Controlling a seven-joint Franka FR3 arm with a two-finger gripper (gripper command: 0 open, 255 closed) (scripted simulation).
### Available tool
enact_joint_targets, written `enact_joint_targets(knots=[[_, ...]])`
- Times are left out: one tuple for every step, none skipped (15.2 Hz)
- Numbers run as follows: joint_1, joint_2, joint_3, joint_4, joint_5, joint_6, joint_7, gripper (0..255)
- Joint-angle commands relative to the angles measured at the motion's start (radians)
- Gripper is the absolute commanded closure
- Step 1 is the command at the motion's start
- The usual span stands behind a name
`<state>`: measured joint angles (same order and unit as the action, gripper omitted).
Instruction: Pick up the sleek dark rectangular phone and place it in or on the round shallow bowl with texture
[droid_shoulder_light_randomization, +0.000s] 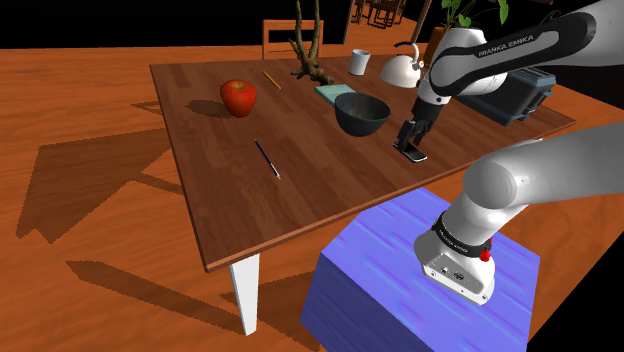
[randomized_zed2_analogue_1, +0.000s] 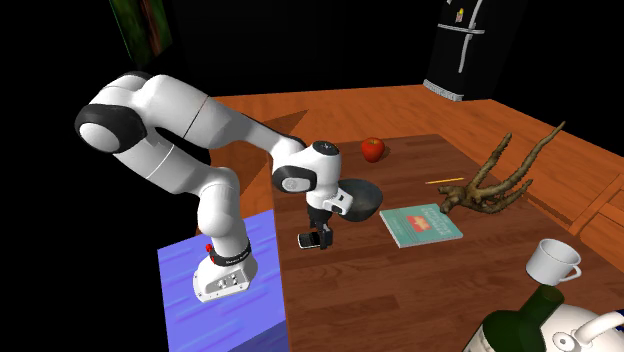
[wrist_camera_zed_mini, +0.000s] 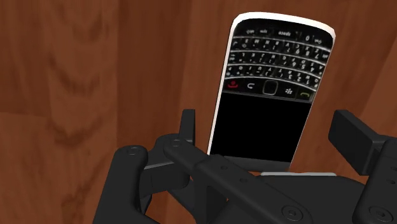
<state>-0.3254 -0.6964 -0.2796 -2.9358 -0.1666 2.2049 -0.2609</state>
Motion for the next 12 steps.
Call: enact_joint_targets(knots=[[-0.003, 0.011, -0.005, -0.017, -0.005, 0.028, -0.002, 0], [-0.003, 0.010, -0.005, -0.017, -0.005, 0.028, -0.002, 0], [-0.003, 0.011, -0.005, -0.017, -0.005, 0.028, -0.002, 0], [-0.003, 0.011, -0.005, -0.017, -0.005, 0.028, -0.002, 0], [-0.003, 0.011, -0.005, -0.017, -0.005, 0.028, -0.002, 0], [-0.003, 0.011, -0.005, -0.017, -0.005, 0.028, -0.002, 0], [-0.003, 0.011, -0.005, -0.017, -0.005, 0.028, -0.002, 0], [-0.003, 0.011, -0.005, -0.016, -0.005, 0.028, -0.002, 0], [-0.003, 0.011, -0.005, -0.016, -0.005, 0.028, -0.002, 255], [-0.003, 0.011, -0.005, -0.016, -0.005, 0.028, -0.002, 255], [-0.003, 0.010, -0.005, -0.016, -0.004, 0.027, -0.002, 255], [-0.003, 0.009, -0.005, -0.016, -0.005, 0.026, -0.002, 255]])
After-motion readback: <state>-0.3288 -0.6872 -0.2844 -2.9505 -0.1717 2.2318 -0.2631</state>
